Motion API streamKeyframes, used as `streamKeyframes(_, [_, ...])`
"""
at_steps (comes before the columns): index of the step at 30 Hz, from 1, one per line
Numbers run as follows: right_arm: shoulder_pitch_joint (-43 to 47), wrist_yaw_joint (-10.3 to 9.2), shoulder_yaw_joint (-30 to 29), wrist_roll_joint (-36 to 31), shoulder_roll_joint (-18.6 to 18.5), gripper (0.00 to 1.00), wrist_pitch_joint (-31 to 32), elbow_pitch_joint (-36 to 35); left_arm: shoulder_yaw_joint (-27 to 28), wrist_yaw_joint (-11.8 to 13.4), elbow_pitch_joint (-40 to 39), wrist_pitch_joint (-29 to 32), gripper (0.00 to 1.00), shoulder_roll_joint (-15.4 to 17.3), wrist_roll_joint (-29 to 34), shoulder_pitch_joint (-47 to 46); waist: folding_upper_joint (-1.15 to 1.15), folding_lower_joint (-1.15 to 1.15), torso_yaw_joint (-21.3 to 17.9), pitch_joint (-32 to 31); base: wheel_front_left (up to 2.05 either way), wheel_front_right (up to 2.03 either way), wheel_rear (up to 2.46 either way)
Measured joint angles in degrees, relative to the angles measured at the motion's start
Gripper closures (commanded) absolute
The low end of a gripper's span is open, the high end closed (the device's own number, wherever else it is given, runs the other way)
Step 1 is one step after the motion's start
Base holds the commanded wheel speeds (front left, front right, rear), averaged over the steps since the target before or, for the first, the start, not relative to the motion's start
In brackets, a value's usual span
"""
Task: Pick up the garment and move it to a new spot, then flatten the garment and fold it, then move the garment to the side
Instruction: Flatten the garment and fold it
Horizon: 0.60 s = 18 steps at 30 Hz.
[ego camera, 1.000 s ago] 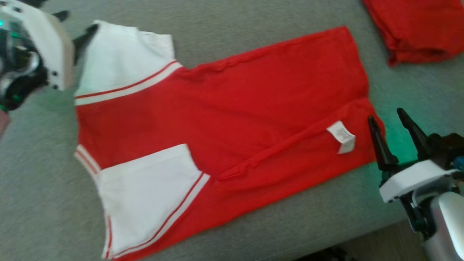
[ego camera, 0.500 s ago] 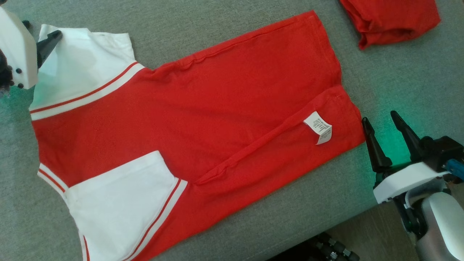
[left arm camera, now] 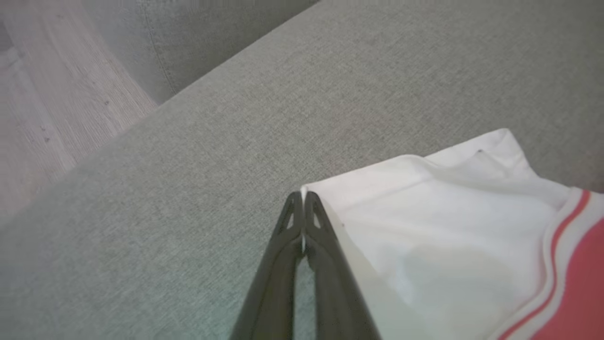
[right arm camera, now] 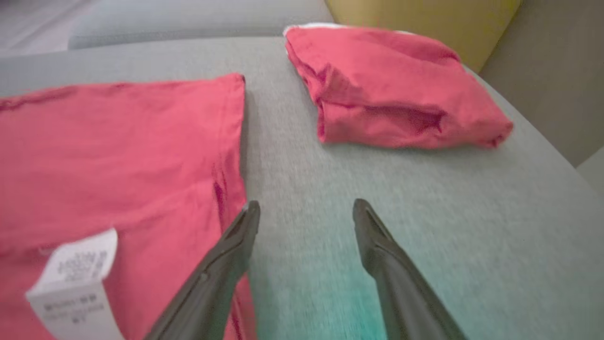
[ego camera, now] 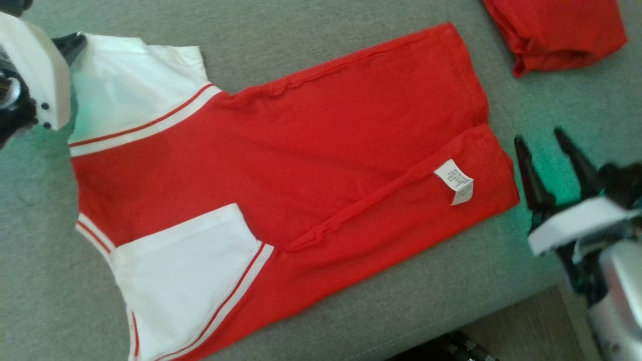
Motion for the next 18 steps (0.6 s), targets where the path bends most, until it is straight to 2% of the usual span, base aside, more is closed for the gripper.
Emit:
streamKeyframes(7, [-10.96,0.00,6.50,8.01,-4.70,0.00,9.65,-0.54,-3.04,0.00,-1.99,-2.11,1.00,-0.21,-2.46,-1.17,0.00,0.00,2.02,-1.17,0.00,0.00,0.00])
streamKeyframes(11, [-18.37,0.00,12.15,11.47,-6.04,0.00,15.02,3.81,-5.30,0.00,-3.03,-2.11,1.00,-0.14,-3.49,-2.20,0.00,0.00,3.08,-1.16,0.00,0.00,0.00])
streamKeyframes(18, [-30.14,0.00,19.47,12.02,-5.93,0.00,22.32,15.89,-8.21,0.00,-3.97,-2.42,1.00,-0.15,-5.55,-4.58,0.00,0.00,4.17,-0.89,0.00,0.00,0.00])
